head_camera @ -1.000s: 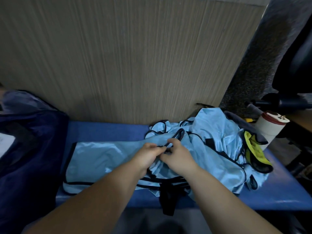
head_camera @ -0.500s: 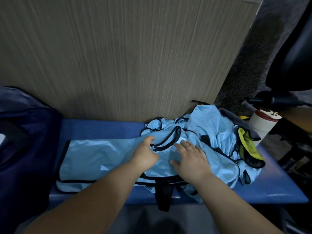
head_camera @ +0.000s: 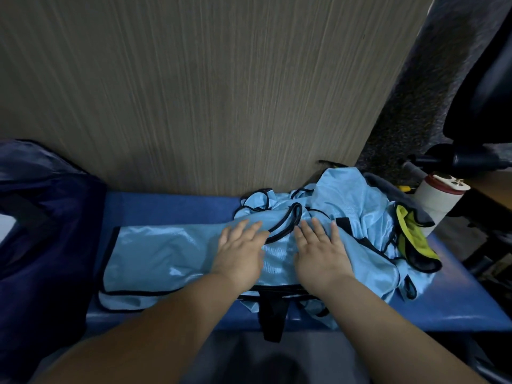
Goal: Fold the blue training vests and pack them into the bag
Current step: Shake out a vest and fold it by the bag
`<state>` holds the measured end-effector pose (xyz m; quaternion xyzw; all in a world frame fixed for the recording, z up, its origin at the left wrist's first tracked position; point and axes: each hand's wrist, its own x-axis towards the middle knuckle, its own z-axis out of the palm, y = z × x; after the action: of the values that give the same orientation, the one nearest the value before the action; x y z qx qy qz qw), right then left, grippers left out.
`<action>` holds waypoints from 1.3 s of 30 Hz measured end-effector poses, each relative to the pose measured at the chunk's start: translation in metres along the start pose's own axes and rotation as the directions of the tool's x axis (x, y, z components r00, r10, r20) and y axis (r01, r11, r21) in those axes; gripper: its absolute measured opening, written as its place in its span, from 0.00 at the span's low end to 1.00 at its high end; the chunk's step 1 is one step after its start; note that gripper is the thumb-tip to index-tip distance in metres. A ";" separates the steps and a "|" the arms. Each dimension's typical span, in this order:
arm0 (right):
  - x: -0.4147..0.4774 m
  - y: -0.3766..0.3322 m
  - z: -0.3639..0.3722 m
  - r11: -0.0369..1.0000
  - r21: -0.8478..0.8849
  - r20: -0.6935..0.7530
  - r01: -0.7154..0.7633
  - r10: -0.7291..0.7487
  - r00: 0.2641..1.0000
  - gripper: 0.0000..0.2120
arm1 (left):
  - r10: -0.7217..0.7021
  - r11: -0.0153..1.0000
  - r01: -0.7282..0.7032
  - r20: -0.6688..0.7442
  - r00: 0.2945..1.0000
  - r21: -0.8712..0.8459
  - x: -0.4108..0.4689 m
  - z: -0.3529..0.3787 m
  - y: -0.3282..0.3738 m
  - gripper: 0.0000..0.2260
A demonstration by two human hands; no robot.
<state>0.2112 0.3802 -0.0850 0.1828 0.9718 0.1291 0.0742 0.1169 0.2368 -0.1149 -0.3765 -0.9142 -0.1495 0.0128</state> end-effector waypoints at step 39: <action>-0.010 -0.015 -0.026 0.878 0.329 0.107 -0.347 0.331 0.938 0.21 | -0.020 1.000 0.022 0.329 0.944 0.000 -0.035 0.012 -0.013 0.28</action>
<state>0.2103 0.3574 -0.0634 0.3630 0.9302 -0.0353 0.0406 0.1342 0.2071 -0.1346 -0.3864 -0.9072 -0.0865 -0.1420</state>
